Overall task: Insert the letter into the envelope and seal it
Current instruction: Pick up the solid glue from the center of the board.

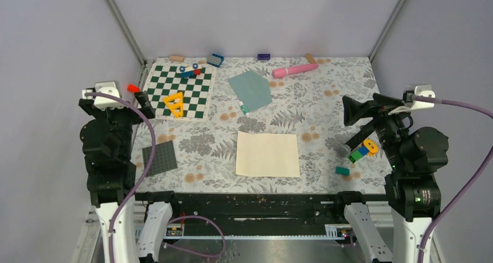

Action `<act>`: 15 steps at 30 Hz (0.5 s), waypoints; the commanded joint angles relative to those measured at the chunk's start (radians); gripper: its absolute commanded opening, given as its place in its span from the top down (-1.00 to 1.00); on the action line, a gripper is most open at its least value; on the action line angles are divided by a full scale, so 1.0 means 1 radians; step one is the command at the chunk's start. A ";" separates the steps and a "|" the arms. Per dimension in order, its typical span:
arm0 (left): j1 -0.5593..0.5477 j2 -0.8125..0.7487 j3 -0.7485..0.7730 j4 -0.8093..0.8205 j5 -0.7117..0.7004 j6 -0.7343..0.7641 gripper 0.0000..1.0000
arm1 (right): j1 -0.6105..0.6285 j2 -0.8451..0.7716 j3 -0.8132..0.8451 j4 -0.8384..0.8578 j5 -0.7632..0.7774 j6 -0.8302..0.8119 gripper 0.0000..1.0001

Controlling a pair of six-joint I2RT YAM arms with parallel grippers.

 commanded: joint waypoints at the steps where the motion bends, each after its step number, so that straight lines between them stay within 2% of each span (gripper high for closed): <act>1: 0.017 0.004 0.002 0.025 0.027 -0.016 -0.97 | -0.004 0.003 0.008 0.045 0.059 0.050 -0.97; 6: 0.021 0.015 -0.002 0.020 0.055 -0.019 -0.97 | -0.005 0.010 -0.021 0.048 -0.017 -0.098 -0.97; 11: 0.022 0.020 -0.013 0.026 0.059 -0.013 -0.97 | -0.004 0.022 -0.064 0.083 -0.022 -0.123 -0.97; 15: 0.029 0.021 -0.025 0.032 0.064 -0.010 -0.97 | -0.005 0.023 -0.111 0.115 -0.141 -0.124 -0.97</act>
